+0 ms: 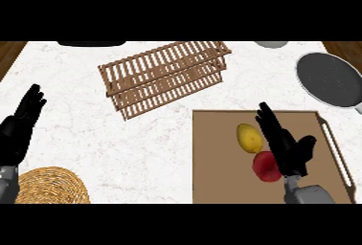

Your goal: Pick the lemon from the tray and place it in the tiered shelf

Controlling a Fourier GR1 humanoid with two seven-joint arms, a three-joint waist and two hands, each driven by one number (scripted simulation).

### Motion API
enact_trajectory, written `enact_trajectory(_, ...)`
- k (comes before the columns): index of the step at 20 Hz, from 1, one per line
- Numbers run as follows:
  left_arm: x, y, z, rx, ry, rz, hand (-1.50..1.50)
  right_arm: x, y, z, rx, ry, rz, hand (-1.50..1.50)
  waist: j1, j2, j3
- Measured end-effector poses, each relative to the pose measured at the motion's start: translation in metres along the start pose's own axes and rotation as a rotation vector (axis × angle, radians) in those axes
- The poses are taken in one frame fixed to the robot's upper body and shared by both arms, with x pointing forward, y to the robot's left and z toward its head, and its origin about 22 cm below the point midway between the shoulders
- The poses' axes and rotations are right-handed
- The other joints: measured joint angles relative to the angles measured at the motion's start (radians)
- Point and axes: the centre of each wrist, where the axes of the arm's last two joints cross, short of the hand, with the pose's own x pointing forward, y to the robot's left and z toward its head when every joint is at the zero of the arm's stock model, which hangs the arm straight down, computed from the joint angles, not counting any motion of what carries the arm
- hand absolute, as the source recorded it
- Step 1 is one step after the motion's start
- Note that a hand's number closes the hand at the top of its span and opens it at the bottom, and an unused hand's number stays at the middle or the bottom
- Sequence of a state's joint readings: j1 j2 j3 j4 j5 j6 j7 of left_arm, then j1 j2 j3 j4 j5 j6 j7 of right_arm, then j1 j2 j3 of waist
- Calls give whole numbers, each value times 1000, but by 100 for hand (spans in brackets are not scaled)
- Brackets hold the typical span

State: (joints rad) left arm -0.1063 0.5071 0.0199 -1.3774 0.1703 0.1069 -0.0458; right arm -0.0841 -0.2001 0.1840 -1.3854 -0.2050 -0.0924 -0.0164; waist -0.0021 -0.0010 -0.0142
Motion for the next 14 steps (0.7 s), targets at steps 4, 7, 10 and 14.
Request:
enact_trajectory(4, -13, -13, 7, -58, 48, 3, 0, 21, -43, 2, -195, 46, 163, -150, -16, -2, 6)
enact_trajectory(7, -25, -30, 17, -118, 103, 16, 0, 27, -99, 15, -405, 147, 396, 150, -42, 4, -1)
enact_trajectory(10, -36, -51, 27, -182, 153, 40, 0, 32, -130, 26, -619, 251, 484, -150, -45, 2, 3)
enact_trajectory(14, -41, -77, 38, -247, 182, 55, 0, 45, -116, 37, -683, 226, 371, -150, -27, -1, 9)
